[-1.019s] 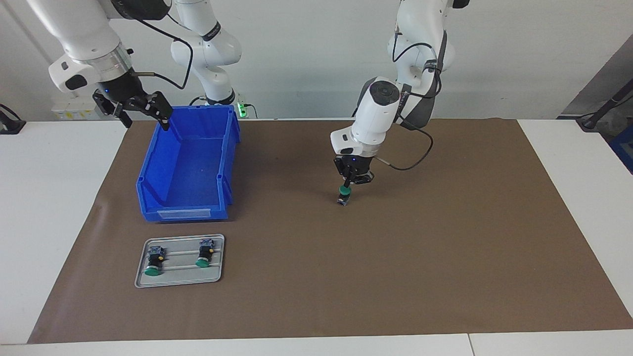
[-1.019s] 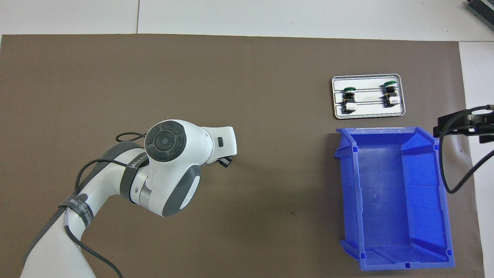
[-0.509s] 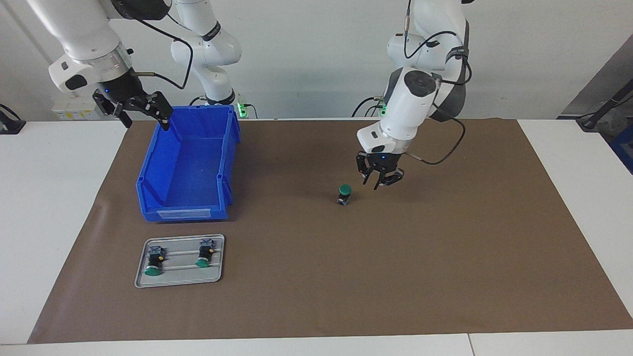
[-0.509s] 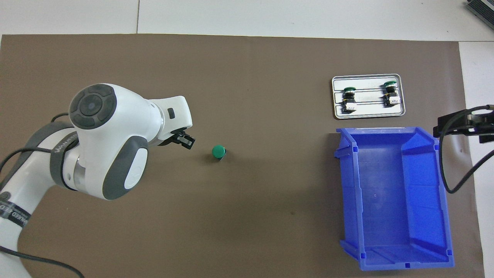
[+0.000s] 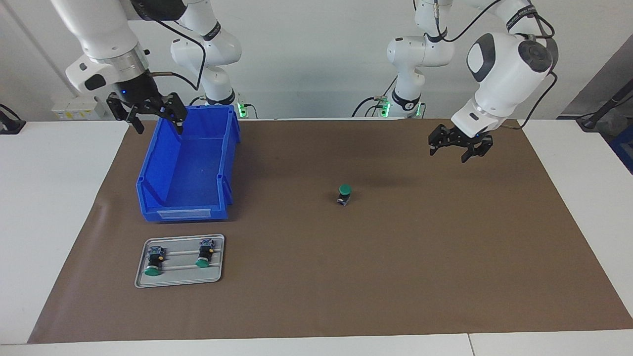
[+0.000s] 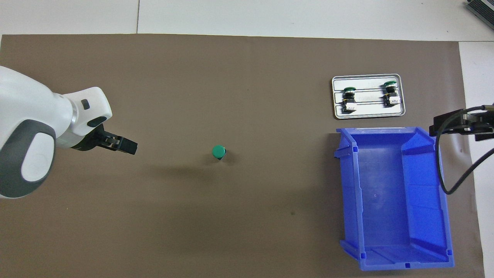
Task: Place and press button with both arms
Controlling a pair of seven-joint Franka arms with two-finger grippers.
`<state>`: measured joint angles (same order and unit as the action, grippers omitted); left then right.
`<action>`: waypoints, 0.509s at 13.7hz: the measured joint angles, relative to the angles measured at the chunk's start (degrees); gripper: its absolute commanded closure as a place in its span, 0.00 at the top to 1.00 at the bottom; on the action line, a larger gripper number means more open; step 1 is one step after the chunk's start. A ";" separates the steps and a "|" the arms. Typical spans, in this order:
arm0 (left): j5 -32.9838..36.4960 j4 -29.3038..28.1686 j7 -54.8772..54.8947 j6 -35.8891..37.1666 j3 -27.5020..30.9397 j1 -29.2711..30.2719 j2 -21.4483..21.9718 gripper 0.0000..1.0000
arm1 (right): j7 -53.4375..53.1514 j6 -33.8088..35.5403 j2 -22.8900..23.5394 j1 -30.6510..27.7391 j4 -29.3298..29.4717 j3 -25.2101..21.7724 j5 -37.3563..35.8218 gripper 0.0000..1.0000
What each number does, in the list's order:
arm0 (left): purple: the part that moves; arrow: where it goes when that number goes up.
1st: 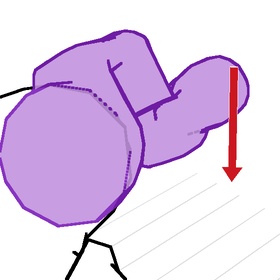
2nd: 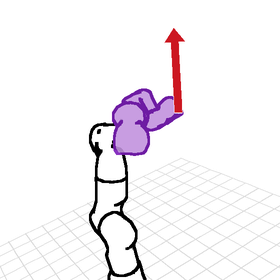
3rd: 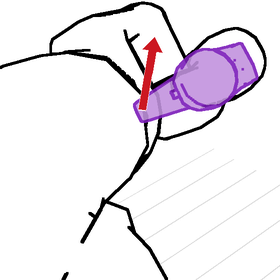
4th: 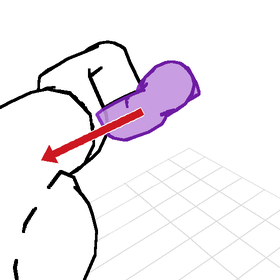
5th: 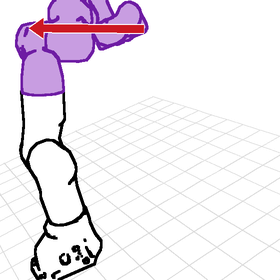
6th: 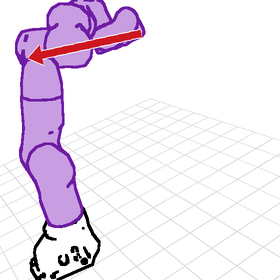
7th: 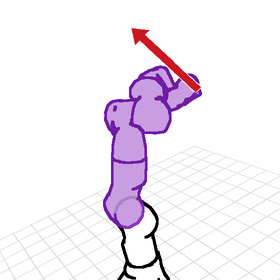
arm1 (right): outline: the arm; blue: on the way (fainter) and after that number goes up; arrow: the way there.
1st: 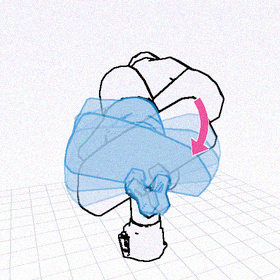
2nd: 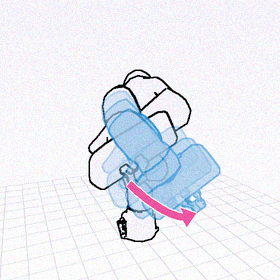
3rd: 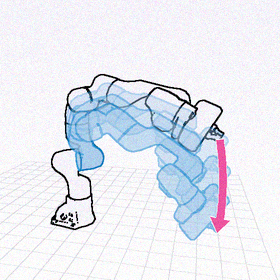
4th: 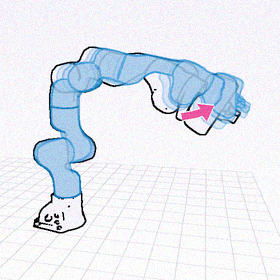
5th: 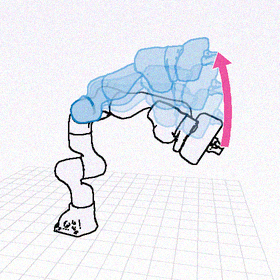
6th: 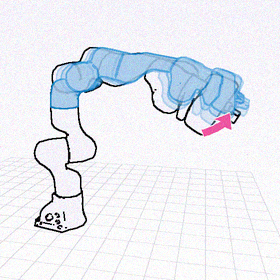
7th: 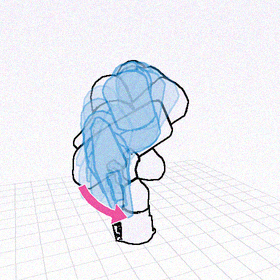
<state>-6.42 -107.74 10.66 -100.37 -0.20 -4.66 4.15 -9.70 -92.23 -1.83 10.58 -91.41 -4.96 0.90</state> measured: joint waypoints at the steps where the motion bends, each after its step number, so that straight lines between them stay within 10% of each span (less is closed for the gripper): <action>1: 0.35 2.43 0.00 1.81 -0.02 0.88 -0.11 1.00 | -4.25 -1.57 0.46 3.04 -0.55 0.12 0.08 1.00; 7: 3.07 19.74 -0.18 11.60 -0.07 1.99 -6.42 1.00 | -32.55 -12.74 12.64 19.25 3.94 0.68 0.17 1.00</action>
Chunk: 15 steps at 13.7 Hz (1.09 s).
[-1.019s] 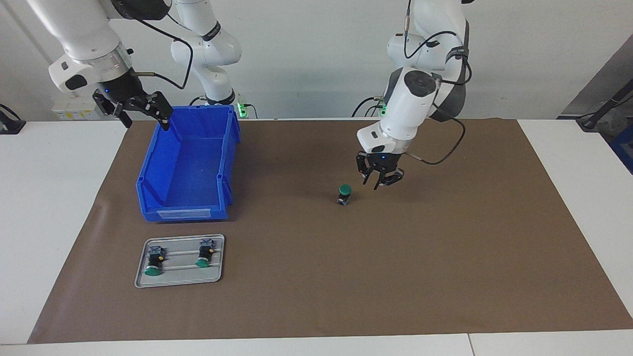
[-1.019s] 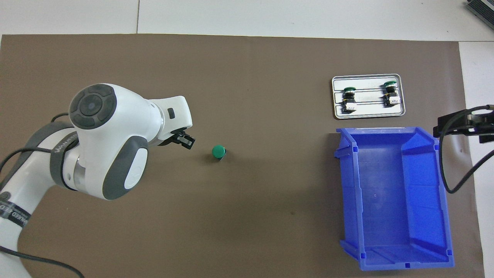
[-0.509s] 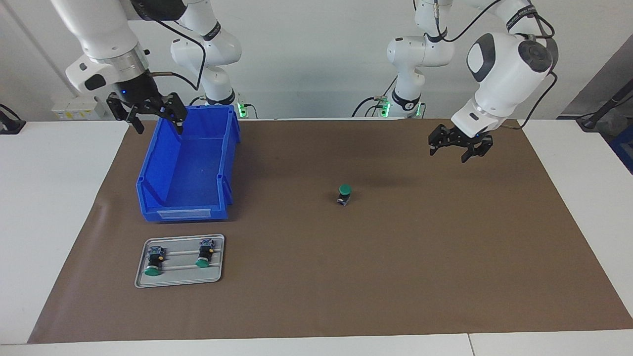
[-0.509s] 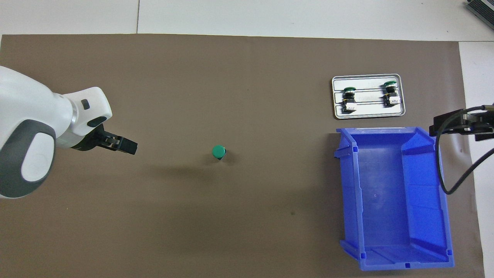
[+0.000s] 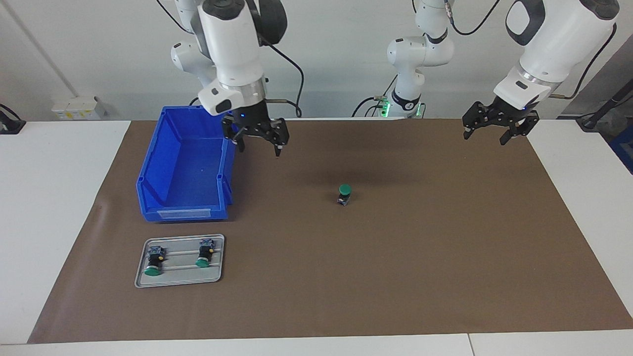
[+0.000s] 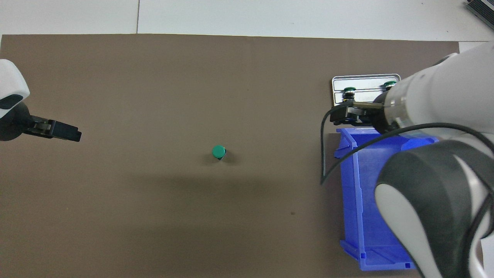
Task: Place and press button with both arms
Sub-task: 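Grasp the green button at the table center with the right gripper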
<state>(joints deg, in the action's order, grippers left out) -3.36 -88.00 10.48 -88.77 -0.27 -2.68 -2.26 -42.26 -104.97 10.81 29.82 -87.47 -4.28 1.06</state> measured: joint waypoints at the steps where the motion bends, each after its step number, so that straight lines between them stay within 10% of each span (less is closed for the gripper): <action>1: 0.08 1.42 -0.19 0.35 0.00 0.00 -0.96 1.00 | -5.12 -3.06 3.55 2.36 1.58 0.02 0.00 1.00; 5: 1.76 2.13 -2.32 1.40 -0.10 0.01 -1.15 1.00 | -22.57 -13.39 14.27 10.01 4.56 0.03 -0.05 1.00; 15: 1.99 -7.40 -2.85 -2.51 -0.14 1.51 4.95 1.00 | -32.75 -23.92 22.42 14.82 -0.72 -0.25 -1.75 1.00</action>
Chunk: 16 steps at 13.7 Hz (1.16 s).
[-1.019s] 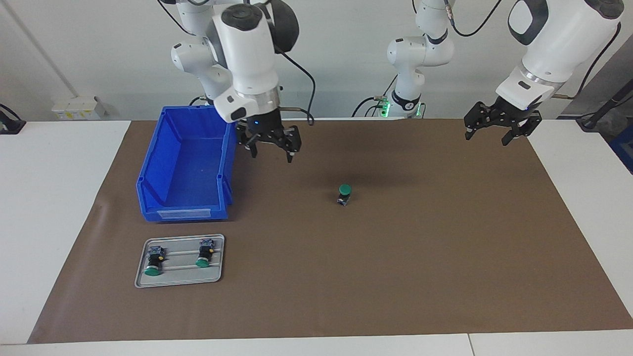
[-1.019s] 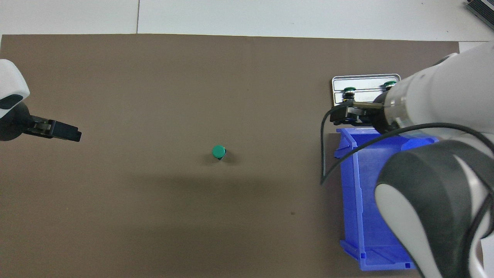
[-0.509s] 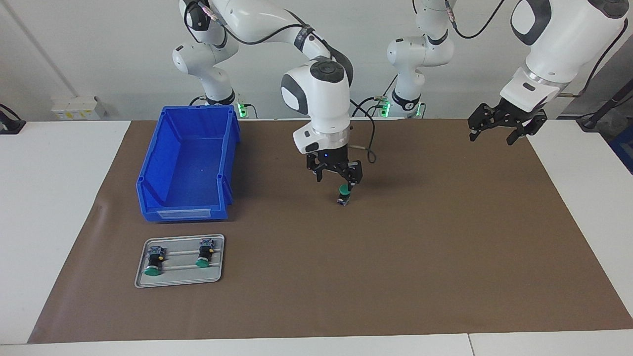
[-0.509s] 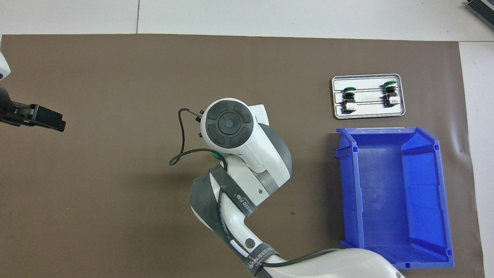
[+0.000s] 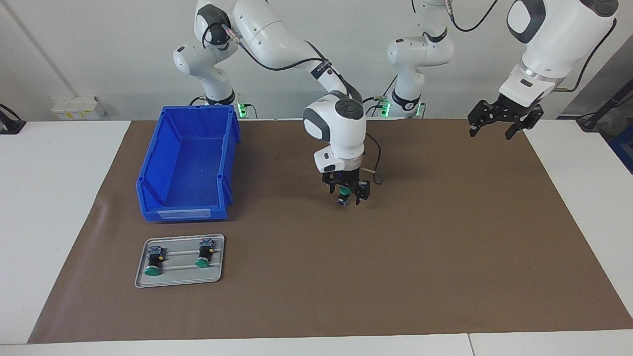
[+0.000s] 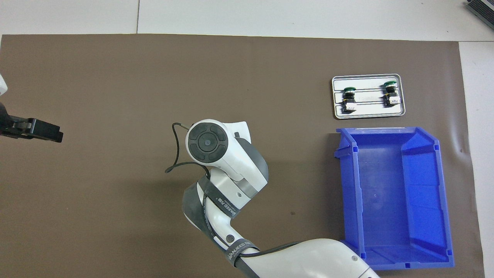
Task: Place and press button with both arms
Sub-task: 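Grasp the green button at the table center with the right gripper, then carry the green button with the right gripper over the blue bin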
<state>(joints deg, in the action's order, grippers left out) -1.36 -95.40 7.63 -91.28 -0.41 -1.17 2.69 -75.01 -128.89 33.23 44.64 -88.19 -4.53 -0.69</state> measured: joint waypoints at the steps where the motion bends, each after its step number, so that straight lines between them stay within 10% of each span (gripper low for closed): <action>1: 0.00 -0.01 0.00 0.00 -0.08 0.00 0.00 1.00 | 0.00 -1.11 -0.03 0.02 -0.61 0.00 -0.01 1.00; 5: 0.00 -0.01 0.00 0.01 -0.56 0.00 0.01 1.00 | 0.01 -4.24 -0.06 0.21 -3.25 0.02 -0.05 0.94; 8: 0.00 -0.01 0.00 0.01 -0.41 0.06 0.05 1.00 | 0.06 -4.55 -0.13 0.48 -3.56 0.03 -0.10 0.49; 10: 0.00 -0.01 0.00 0.01 -0.41 0.06 0.06 1.00 | 0.28 -4.57 -0.25 0.69 -3.59 0.03 -0.15 0.00; 16: 0.00 -0.01 0.00 0.01 -0.41 0.06 0.09 1.00 | 8.29 -3.94 -0.83 0.03 -3.74 -0.29 -0.24 0.00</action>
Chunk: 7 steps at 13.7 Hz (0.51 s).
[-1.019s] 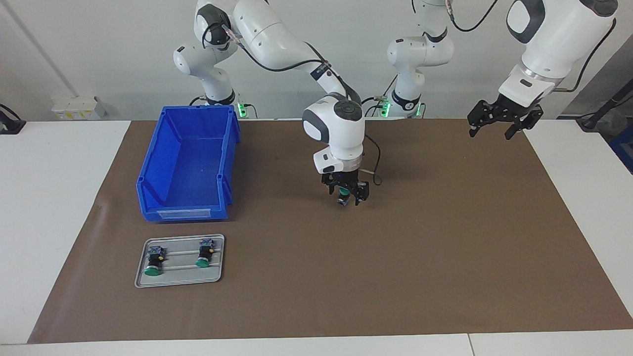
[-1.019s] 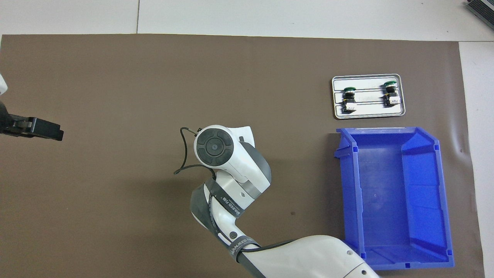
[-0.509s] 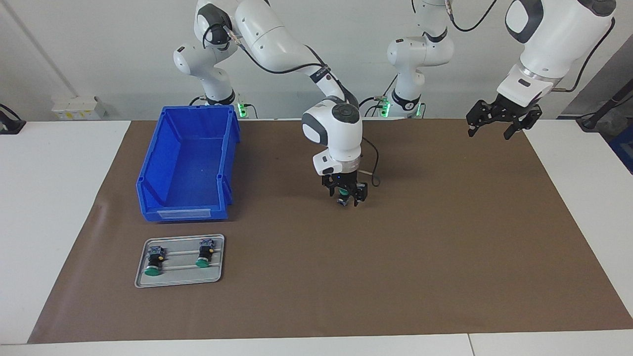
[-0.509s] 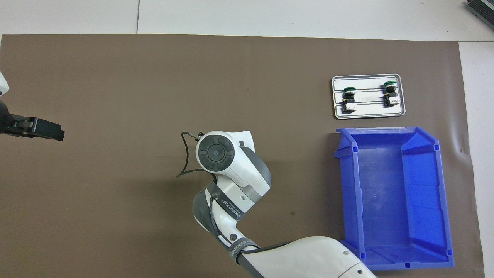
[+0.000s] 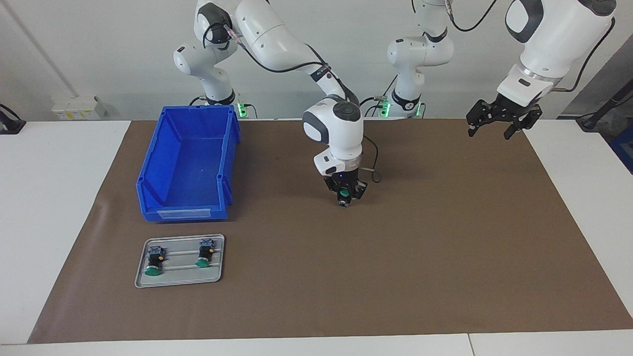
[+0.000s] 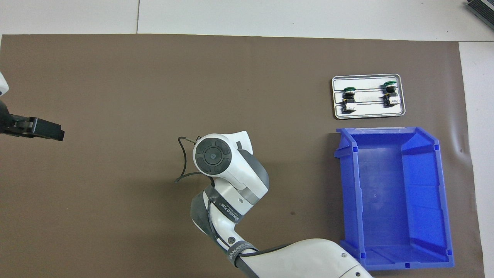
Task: Place and press button with both arms
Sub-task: 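Carry the green button with the right gripper over the blue bin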
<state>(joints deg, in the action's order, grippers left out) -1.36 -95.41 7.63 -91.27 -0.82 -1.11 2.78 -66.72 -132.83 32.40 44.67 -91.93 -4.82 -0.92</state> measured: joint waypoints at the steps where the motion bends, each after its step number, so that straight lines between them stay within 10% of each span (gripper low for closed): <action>1: 0.00 0.00 0.00 0.00 0.00 0.00 0.00 1.00 | 1.88 0.84 -0.97 -1.11 0.09 -0.21 0.01 0.00; 7: 0.00 0.00 0.00 0.00 0.00 0.00 0.00 1.00 | 21.16 17.85 -16.78 -14.31 0.37 -0.46 0.51 0.00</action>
<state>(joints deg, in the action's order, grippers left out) -1.36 -95.42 7.63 -91.27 -0.82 -1.11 2.79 -45.56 -114.98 15.62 30.36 -91.56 -5.28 -0.41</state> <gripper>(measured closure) 0.000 0.648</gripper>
